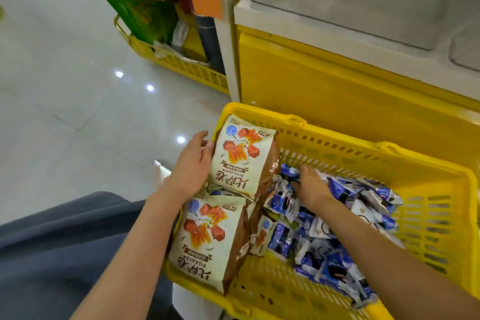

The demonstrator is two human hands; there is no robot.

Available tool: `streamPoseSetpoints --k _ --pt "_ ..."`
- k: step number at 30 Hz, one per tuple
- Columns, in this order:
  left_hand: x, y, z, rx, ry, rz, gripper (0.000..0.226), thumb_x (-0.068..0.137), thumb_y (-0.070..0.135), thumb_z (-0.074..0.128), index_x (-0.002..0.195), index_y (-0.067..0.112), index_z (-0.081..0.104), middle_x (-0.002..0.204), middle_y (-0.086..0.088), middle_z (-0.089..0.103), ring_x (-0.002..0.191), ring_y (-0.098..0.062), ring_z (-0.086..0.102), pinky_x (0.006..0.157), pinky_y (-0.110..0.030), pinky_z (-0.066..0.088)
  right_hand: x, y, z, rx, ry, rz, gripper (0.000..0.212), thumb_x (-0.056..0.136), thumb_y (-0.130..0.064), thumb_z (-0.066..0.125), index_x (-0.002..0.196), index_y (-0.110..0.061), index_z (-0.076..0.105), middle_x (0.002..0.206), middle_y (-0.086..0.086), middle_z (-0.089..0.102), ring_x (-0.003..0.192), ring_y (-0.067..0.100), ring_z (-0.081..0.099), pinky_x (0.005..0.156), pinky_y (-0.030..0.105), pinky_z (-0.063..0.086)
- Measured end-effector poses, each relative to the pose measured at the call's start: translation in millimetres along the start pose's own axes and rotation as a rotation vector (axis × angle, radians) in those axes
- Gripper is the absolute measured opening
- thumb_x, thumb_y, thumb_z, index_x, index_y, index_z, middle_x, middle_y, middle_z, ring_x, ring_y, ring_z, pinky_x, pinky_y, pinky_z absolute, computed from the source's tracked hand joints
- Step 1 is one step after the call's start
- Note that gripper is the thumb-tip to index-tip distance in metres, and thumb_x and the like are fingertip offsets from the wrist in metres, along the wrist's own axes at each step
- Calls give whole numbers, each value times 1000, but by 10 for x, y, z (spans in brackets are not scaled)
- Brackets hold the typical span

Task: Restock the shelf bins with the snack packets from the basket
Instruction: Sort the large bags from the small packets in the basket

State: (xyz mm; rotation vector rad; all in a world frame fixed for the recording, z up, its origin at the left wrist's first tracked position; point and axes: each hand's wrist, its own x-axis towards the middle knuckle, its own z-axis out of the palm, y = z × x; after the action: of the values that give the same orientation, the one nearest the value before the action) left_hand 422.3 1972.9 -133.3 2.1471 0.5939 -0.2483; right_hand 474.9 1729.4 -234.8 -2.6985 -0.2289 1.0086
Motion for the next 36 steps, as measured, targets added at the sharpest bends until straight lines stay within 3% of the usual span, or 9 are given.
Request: streamPoseSetpoints --k 5,10,13,17,21,25,28,31,36 --pt "71 -125 30 -72 -48 -2 26 100 37 27 107 27 51 88 14 60 85 -2 57 69 -12 40 211 -72 83 -48 -11 46 44 97 -14 46 138 -7 34 137 17 45 122 33 46 86 38 42" --pt "64 -91 -8 -94 -65 -24 30 100 33 31 118 22 52 104 3 63 95 -10 57 73 -16 41 170 6 -85 -123 13 7 30 98 -24 45 122 -6 47 105 19 64 91 33 61 62 32 39" --pt "-12 8 -73 -59 137 29 31 99 26 35 126 19 48 120 0 55 103 -7 49 85 -20 38 -38 103 -353 -183 56 -98 29 98 -28 46 120 -9 50 94 14 67 82 28 64 59 31 43" --pt "-207 316 -145 10 312 370 25 97 20 41 120 19 51 113 8 48 100 6 45 82 -3 33 -442 174 -792 -76 58 -246 35 94 -35 51 125 -18 54 108 -1 68 91 16 66 74 33 49" --pt "-424 660 -14 8 -78 522 39 91 39 49 129 32 42 118 18 41 106 7 41 90 -14 35 -931 4 -1218 44 8 -449 31 78 -51 54 103 -35 63 100 -24 62 84 -3 60 69 12 43" --pt "-605 789 161 48 -426 551 54 80 49 63 129 39 43 121 20 52 104 12 45 82 -9 37 -1286 -274 -1425 244 1 -620 22 73 -50 60 93 -42 64 92 -22 69 83 -2 62 70 13 47" --pt "-624 828 135 -75 -384 536 31 81 36 67 111 30 60 95 19 61 86 2 57 72 -17 47 -1273 -345 -1432 471 87 -662 20 74 -41 64 93 -38 65 92 -14 70 77 4 65 69 18 52" --pt "-567 787 44 -130 -230 491 17 85 29 64 102 27 63 94 13 64 85 2 56 72 -15 46 -1011 -241 -1267 668 159 -569 26 81 -41 57 106 -34 58 100 -10 67 95 6 64 85 23 52" --pt "-474 726 -32 -299 -52 354 15 88 29 60 102 27 60 95 14 65 86 3 60 65 -13 50 -348 132 -532 374 18 -223 52 92 -23 56 138 -9 35 138 8 48 122 15 49 103 27 38"
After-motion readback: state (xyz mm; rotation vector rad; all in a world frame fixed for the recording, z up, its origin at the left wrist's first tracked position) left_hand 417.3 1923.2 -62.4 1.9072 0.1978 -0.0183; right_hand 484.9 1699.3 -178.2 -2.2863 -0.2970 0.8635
